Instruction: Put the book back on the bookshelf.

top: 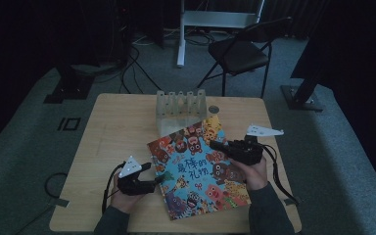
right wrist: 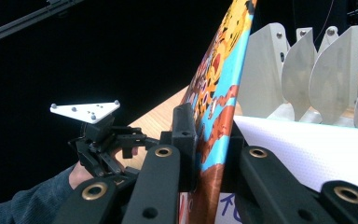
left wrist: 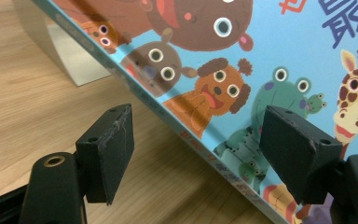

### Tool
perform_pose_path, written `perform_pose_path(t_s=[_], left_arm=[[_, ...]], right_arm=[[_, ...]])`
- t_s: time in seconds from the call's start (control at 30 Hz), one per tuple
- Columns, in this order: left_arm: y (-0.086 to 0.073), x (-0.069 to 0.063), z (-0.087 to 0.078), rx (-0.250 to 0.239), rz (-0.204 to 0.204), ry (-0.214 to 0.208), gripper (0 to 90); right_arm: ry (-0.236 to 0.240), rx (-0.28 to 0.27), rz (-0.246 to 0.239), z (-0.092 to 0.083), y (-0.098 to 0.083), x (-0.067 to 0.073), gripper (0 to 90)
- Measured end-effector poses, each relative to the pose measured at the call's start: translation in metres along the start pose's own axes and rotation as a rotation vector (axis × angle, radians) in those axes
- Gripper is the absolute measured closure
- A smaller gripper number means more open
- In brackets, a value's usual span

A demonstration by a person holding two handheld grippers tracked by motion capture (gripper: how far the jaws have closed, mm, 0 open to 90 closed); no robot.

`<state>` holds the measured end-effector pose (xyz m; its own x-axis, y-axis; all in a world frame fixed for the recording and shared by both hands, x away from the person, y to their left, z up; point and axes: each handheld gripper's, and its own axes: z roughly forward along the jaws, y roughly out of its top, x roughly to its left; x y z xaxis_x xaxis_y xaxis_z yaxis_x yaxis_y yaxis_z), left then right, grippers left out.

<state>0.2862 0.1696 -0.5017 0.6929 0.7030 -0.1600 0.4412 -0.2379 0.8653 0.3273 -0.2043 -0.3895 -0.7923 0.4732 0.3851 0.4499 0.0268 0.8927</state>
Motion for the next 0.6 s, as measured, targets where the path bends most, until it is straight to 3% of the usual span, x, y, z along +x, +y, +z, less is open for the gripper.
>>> perform_pose_path(t_s=[0.1, 0.17, 0.27, 0.47, 0.6], left_arm=[[0.000, 0.001, 0.002, 0.000, -0.010, -0.031, 24.4], [0.001, 0.003, 0.009, 0.032, -0.042, -0.098, 17.6], [0.002, 0.005, 0.015, 0.018, -0.058, -0.154, 14.7], [0.006, 0.005, 0.022, 0.018, -0.062, -0.207, 7.1], [0.005, 0.010, 0.030, -0.014, -0.102, -0.289, 7.1]], right_arm=[[0.005, -0.002, 0.000, 0.000, 0.000, 0.000, 82.6], [0.007, -0.003, -0.002, 0.000, 0.000, 0.000, 82.6], [0.012, -0.006, -0.002, 0.000, 0.000, 0.000, 82.8], [0.038, -0.020, -0.003, -0.001, -0.002, -0.002, 83.0], [0.049, -0.026, 0.001, -0.001, -0.002, -0.003, 83.1]])
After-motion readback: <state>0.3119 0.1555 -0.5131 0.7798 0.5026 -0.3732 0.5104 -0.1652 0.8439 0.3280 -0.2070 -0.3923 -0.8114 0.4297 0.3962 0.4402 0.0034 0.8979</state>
